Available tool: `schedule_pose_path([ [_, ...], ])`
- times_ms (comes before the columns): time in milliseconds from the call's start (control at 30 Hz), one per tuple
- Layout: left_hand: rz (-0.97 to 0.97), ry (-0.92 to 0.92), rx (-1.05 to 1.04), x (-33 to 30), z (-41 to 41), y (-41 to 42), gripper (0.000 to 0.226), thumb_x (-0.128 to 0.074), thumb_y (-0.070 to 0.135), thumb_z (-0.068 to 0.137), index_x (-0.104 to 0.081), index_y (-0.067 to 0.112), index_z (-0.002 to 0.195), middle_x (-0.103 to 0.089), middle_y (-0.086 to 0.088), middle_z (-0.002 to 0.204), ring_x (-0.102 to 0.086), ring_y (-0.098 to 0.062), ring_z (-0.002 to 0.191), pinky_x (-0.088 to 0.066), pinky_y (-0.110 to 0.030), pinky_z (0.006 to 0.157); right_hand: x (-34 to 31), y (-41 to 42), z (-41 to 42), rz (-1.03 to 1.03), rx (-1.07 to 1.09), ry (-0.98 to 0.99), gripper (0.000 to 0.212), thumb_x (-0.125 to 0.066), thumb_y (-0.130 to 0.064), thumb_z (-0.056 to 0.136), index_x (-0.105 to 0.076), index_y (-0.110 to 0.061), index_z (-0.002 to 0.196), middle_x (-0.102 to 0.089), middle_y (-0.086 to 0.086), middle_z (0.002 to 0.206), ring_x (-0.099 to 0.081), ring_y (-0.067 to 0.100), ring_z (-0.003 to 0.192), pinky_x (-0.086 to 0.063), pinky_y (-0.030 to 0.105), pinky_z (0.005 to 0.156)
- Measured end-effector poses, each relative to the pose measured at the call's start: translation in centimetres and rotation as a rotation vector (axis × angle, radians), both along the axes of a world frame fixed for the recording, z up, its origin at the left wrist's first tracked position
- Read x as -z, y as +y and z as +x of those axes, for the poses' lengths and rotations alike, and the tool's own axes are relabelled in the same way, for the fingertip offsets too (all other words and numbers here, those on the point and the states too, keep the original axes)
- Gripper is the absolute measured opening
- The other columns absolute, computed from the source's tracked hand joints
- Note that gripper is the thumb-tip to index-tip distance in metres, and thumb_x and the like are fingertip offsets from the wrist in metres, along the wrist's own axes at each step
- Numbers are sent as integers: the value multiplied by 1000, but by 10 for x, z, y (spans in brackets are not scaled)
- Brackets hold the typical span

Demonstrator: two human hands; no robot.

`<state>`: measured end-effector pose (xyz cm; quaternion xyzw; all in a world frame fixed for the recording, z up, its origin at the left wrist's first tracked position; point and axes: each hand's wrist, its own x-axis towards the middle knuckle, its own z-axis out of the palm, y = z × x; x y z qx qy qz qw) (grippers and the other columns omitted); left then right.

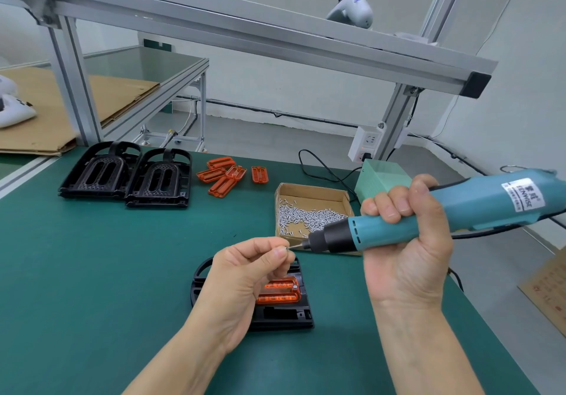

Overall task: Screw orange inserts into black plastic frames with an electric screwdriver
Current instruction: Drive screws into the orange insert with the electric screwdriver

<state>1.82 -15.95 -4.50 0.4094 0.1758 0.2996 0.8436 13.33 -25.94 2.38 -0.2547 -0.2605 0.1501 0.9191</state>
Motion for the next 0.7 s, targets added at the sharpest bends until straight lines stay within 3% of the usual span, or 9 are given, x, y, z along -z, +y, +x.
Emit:
schedule_pose_path([
  [433, 176, 96, -33, 8, 2, 3, 15, -72, 16, 61, -77, 12, 76, -72, -12, 76, -64, -12, 67, -53, -17, 65, 13, 2, 5, -18, 14, 58, 14, -57, -13, 79, -54, -26, 74, -39, -10, 58, -39, 6, 50, -43, 21, 57],
  [567, 318, 133, -28, 6, -3, 7, 27, -74, 31, 60, -78, 22, 85, -74, -6, 90, -64, -7, 80, -49, -11, 70, 14, 2, 9, -16, -3, 70, 13, -57, -14, 82, -52, -25, 77, -40, -11, 58, -40, 5, 50, -44, 20, 58],
  [700, 394, 187, -136, 5, -14, 21, 32, -71, 32, 67, -75, 28, 99, -67, -5, 109, -62, 1, 88, -45, -5, 74, 13, 4, 13, -44, -13, 54, 12, -58, -14, 80, -52, -25, 78, -40, -11, 57, -40, 6, 49, -43, 21, 58],
])
